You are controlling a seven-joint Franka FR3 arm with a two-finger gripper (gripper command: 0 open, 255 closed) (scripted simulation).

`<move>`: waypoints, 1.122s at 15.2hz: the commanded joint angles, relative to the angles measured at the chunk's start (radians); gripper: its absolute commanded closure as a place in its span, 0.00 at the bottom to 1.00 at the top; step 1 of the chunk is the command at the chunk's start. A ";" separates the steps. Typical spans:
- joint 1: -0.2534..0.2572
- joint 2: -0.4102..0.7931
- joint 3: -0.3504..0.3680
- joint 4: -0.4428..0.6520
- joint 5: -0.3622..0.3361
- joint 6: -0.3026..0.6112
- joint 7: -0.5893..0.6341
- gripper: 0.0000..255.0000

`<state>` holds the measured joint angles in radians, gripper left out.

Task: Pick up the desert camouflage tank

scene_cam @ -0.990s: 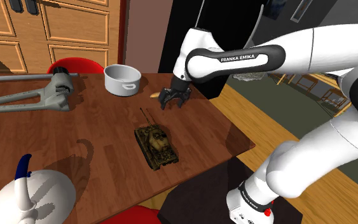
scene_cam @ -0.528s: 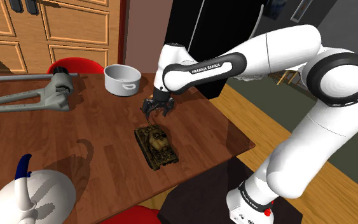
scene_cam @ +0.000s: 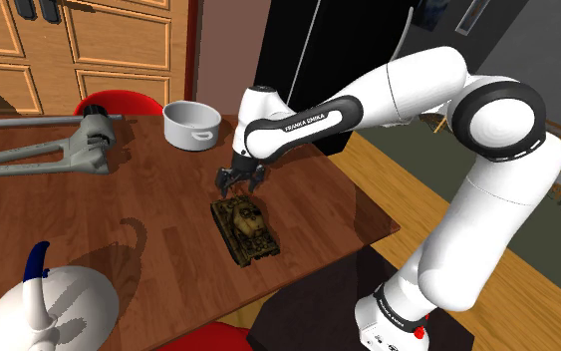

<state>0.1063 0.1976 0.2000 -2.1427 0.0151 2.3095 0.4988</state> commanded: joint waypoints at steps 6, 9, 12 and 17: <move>0.002 0.020 -0.001 -0.005 -0.005 0.025 0.004 1.00; 0.002 0.020 -0.001 -0.005 -0.005 0.025 0.004 1.00; 0.002 0.016 -0.001 -0.007 -0.004 0.023 0.003 1.00; -0.001 -0.027 0.002 0.012 0.006 -0.038 -0.002 1.00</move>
<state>0.1058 0.1829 0.2014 -2.1327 0.0184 2.2838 0.4983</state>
